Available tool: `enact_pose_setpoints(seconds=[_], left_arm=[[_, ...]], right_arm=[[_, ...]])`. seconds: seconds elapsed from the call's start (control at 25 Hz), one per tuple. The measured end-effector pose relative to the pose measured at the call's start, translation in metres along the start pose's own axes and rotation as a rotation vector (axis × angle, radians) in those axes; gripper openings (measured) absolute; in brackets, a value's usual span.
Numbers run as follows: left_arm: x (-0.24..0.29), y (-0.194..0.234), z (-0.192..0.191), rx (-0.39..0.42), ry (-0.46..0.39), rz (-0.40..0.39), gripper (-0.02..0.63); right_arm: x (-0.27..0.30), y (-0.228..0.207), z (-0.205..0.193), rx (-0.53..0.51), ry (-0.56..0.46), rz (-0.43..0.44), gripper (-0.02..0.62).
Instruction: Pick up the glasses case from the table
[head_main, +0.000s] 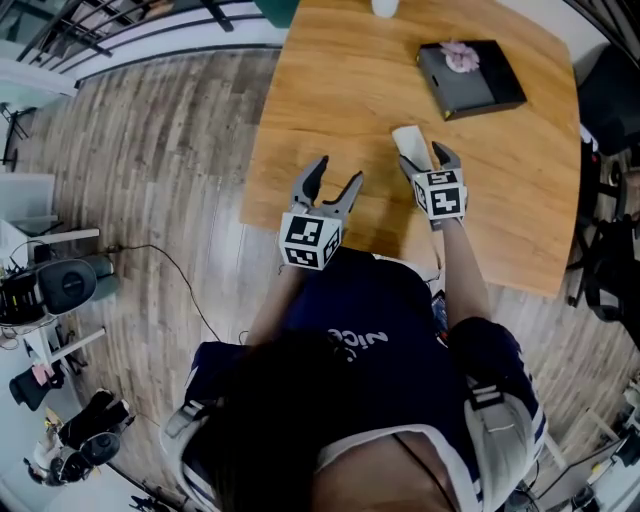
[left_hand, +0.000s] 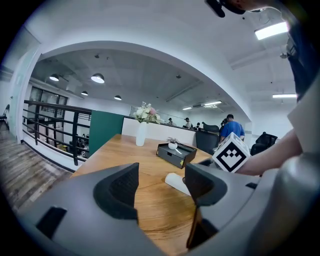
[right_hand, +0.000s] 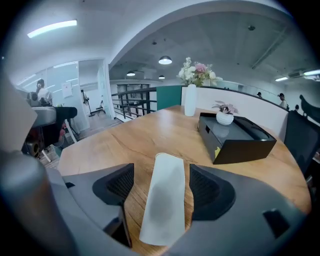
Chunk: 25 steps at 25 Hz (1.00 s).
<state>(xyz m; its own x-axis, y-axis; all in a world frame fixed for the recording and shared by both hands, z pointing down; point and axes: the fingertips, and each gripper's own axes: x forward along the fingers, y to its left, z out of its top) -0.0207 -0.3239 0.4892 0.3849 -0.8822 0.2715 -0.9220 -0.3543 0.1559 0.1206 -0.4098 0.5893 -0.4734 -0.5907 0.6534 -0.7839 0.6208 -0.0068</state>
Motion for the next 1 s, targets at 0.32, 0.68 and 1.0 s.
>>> enact_pose_setpoints(seconds=[0.32,0.68,1.0], left_arm=[[0.007,0.009,0.004,-0.011,0.008,0.018,0.288],[0.003,0.015,0.002,-0.028,0.017,0.021,0.285],[0.009,0.010,0.003,-0.018,0.015,-0.010,0.280]], right_arm=[[0.041,-0.008,-0.031,-0.021,0.155,0.031,0.354],[0.047,-0.010,-0.039,0.033,0.203,0.034,0.343],[0.047,-0.010,-0.040,0.065,0.207,-0.001,0.313]])
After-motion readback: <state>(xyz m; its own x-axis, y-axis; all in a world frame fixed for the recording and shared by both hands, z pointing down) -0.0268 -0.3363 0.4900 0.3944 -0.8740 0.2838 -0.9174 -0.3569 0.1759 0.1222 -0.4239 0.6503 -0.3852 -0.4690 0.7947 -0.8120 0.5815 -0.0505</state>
